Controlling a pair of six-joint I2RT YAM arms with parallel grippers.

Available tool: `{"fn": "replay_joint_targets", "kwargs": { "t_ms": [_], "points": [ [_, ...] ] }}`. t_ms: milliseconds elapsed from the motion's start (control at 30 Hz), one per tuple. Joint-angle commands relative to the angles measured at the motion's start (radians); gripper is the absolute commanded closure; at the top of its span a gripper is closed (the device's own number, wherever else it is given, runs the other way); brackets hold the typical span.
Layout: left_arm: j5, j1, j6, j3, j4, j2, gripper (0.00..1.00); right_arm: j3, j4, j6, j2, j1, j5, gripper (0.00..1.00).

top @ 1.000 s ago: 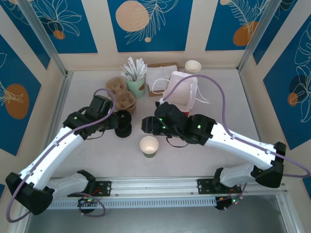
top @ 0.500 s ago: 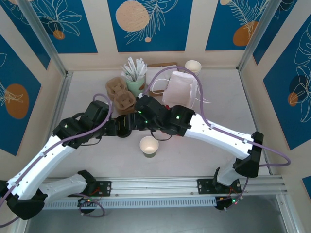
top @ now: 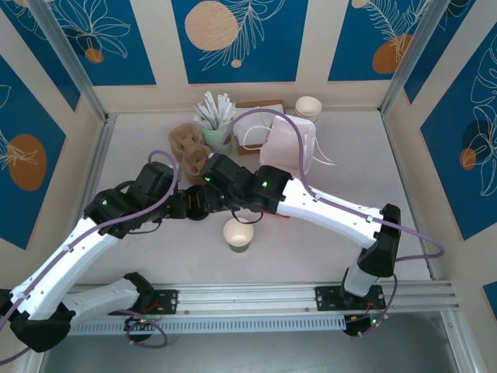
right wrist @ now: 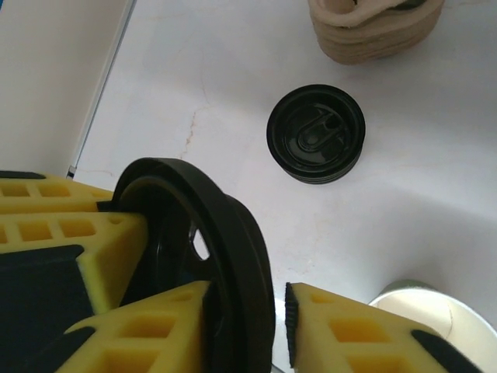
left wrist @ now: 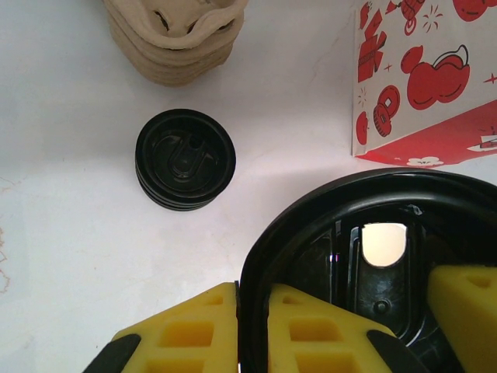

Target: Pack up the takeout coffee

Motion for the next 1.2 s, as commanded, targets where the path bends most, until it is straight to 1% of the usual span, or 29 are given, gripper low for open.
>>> {"fn": "replay_joint_targets", "kwargs": {
  "t_ms": [0,100,133,233,333,400,500,600,633,733,833,900,967,1033,1167],
  "points": [
    [0.0,-0.009,0.003,0.027,-0.024,-0.016,0.88,0.049,-0.041,-0.002,0.023,-0.009,-0.011,0.8],
    [0.003,-0.01,0.012,0.038,-0.024,-0.024,0.85,0.053,-0.049,0.005,0.026,-0.019,-0.014,0.88],
    [0.01,-0.01,0.02,0.044,-0.021,-0.029,0.81,0.051,-0.051,0.005,0.024,-0.023,-0.014,0.91],
    [0.042,-0.01,0.063,0.049,0.017,-0.066,0.64,0.044,-0.064,0.018,0.015,-0.044,-0.039,0.95],
    [0.039,-0.01,0.112,0.032,0.082,-0.135,0.47,0.038,-0.091,0.043,-0.001,-0.082,-0.126,0.96],
    [0.077,-0.009,0.191,0.011,0.145,-0.182,0.4,0.043,-0.116,0.05,-0.016,-0.101,-0.185,0.96],
    [0.19,-0.01,0.37,-0.025,0.238,-0.238,0.31,0.053,-0.171,0.05,-0.039,-0.126,-0.25,0.96],
    [0.216,-0.01,0.534,-0.052,0.274,-0.265,0.25,0.071,-0.25,0.052,-0.043,-0.176,-0.356,0.99],
    [0.23,-0.01,0.593,-0.05,0.272,-0.266,0.26,0.086,-0.28,0.044,-0.037,-0.198,-0.406,1.0],
    [0.308,-0.011,0.74,-0.057,0.291,-0.28,0.27,0.133,-0.375,0.016,-0.018,-0.233,-0.486,1.0],
    [0.369,-0.016,0.835,-0.123,0.386,-0.323,0.28,0.16,-0.448,-0.014,-0.004,-0.251,-0.52,1.0],
    [0.416,-0.028,0.904,-0.193,0.457,-0.356,0.32,0.165,-0.482,-0.017,0.009,-0.272,-0.554,1.0],
    [0.417,-0.045,0.978,-0.234,0.488,-0.376,0.36,0.177,-0.508,-0.028,0.026,-0.284,-0.586,1.0],
    [0.427,-0.064,1.066,-0.254,0.479,-0.377,0.38,0.194,-0.531,-0.032,0.037,-0.284,-0.584,1.0],
    [0.417,-0.104,1.192,-0.28,0.481,-0.384,0.38,0.206,-0.557,-0.047,0.049,-0.286,-0.596,1.0]
  ]
}}
